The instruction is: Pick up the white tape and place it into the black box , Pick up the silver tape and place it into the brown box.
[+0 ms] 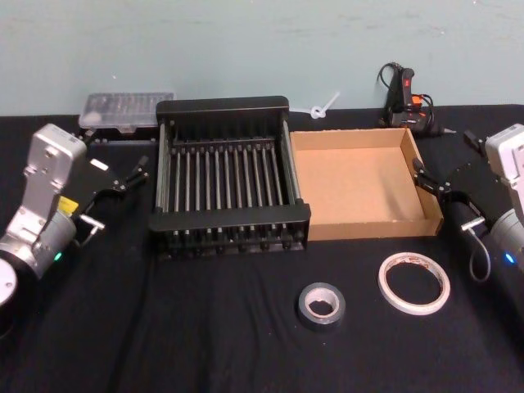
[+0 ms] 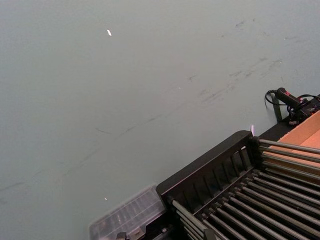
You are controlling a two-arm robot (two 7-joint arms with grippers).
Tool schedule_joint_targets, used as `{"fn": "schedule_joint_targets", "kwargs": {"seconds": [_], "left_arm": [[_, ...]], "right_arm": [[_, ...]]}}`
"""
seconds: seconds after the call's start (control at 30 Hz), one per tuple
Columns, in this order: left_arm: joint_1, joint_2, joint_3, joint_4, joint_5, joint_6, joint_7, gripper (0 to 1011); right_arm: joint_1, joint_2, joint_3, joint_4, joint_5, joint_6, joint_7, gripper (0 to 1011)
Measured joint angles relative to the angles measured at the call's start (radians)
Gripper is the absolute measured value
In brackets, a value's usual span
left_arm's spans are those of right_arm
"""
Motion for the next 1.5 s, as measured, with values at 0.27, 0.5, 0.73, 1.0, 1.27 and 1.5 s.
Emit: {"fn": "schedule_joint_targets", "kwargs": {"seconds": [0.27,0.5,0.73,1.0,1.27,1.5], "left_arm": [[0.0,0.0,0.0,0.0,0.0,0.0,0.0,1001],[0.0,0.0,0.0,0.0,0.0,0.0,0.0,1001],[0.0,0.0,0.0,0.0,0.0,0.0,0.0,1001],[0.0,0.0,0.0,0.0,0.0,0.0,0.0,1001],[0.0,0.0,0.0,0.0,0.0,0.0,0.0,1001],[0.0,0.0,0.0,0.0,0.0,0.0,0.0,1001]], "right_arm": [[0.0,0.0,0.0,0.0,0.0,0.0,0.0,1002],[0.0,0.0,0.0,0.0,0.0,0.0,0.0,1002],[0.0,0.0,0.0,0.0,0.0,0.0,0.0,1003],[0.0,0.0,0.0,0.0,0.0,0.0,0.0,1002],[0.0,-0.004,0.005,0.0,-0.005,0.0,0.006,1002],[-0.005,-0.005,0.027,-0.015,-0.005,0.018,0.037,1002]]}}
